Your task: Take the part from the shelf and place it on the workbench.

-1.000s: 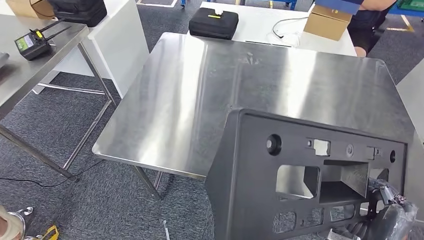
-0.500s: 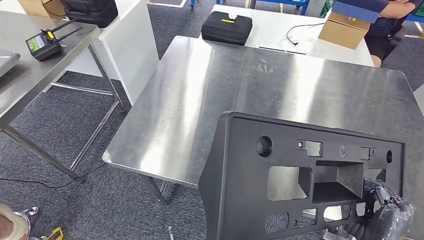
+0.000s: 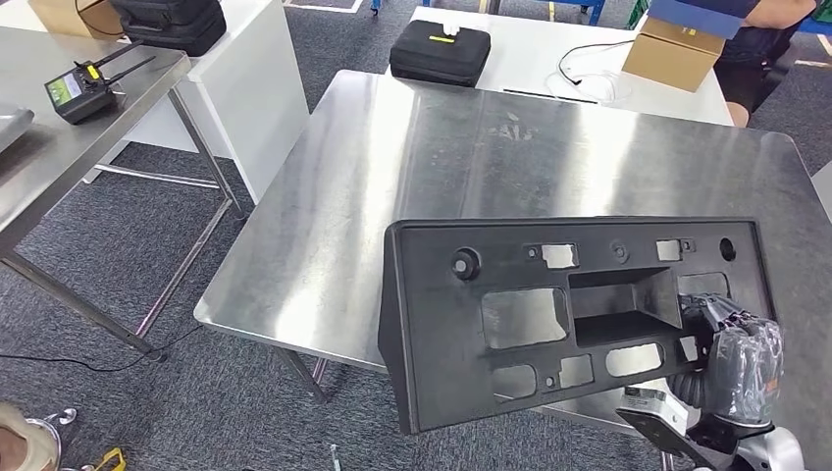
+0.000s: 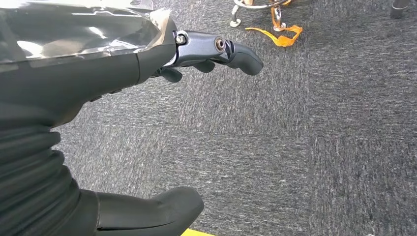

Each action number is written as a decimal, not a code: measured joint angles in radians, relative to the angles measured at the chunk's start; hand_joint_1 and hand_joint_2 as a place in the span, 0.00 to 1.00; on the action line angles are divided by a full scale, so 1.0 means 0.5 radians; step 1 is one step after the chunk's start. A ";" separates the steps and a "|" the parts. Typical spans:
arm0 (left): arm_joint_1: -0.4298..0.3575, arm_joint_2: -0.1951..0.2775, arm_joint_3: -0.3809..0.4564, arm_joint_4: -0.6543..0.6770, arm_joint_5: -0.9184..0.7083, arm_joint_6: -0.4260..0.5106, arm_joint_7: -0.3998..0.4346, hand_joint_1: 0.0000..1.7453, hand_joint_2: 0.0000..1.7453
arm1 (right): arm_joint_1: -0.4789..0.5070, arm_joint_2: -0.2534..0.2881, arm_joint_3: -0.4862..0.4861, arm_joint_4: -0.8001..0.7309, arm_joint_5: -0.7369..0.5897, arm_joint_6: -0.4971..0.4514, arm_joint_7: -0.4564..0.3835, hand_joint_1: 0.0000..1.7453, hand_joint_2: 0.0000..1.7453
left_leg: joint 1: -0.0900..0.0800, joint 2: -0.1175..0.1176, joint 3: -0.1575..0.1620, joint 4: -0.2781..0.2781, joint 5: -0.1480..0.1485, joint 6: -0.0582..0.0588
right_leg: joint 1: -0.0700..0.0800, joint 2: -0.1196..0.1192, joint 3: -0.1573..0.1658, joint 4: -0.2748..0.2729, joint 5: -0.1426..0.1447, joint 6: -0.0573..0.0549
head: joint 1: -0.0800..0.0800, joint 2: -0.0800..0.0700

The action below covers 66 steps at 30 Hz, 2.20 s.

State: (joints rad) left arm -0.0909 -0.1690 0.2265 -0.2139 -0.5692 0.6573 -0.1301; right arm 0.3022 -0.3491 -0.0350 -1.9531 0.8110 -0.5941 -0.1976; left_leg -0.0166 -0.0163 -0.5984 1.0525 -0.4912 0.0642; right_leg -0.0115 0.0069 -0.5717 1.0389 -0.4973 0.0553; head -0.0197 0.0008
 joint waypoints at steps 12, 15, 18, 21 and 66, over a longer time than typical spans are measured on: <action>-0.049 -0.021 -0.139 -0.005 -0.190 -0.064 0.127 0.00 1.00 | -0.700 -0.228 0.229 0.466 0.353 0.434 0.324 0.95 1.00 | -0.018 0.013 0.002 0.000 0.004 0.006 | -0.002 0.010 0.002 -0.001 0.006 0.006 | 0.001 0.000; -0.065 -0.031 -0.194 -0.011 -0.225 -0.099 0.159 0.00 1.00 | -0.991 -0.248 0.383 0.747 0.555 0.551 0.494 0.95 1.00 | -0.019 0.012 0.002 0.001 0.008 0.008 | -0.003 0.009 0.002 -0.001 0.009 0.009 | 0.001 0.000; -0.074 -0.040 -0.245 -0.019 -0.249 -0.131 0.194 0.00 1.00 | -1.213 -0.238 0.524 1.019 0.710 0.648 0.645 0.95 1.00 | -0.019 0.010 0.001 0.001 0.008 0.008 | -0.003 0.009 0.002 -0.001 0.009 0.010 | 0.001 0.000; -0.085 -0.047 -0.289 -0.023 -0.266 -0.161 0.224 0.00 1.00 | -1.384 -0.208 0.629 1.263 0.830 0.729 0.764 0.95 1.00 | -0.019 0.008 0.000 0.001 0.008 0.008 | -0.003 0.008 0.001 -0.001 0.009 0.010 | 0.001 0.000; -0.126 -0.076 -0.430 -0.073 -0.120 -0.181 0.125 0.00 0.00 | -0.945 -0.319 0.225 1.732 1.039 0.815 0.769 0.00 0.00 | -0.019 -0.006 -0.003 0.001 0.006 0.010 | -0.003 -0.005 0.006 -0.011 0.008 0.010 | 0.001 0.000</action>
State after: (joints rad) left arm -0.1539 -0.2072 0.0117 -0.2502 -0.6293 0.5669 -0.0676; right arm -0.1703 -0.5084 0.0775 -1.0871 1.3307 -0.1864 0.1870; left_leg -0.0262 -0.0195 -0.5996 1.0531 -0.4880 0.0690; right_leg -0.0131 0.0043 -0.5688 1.0332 -0.4935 0.0603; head -0.0193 0.0008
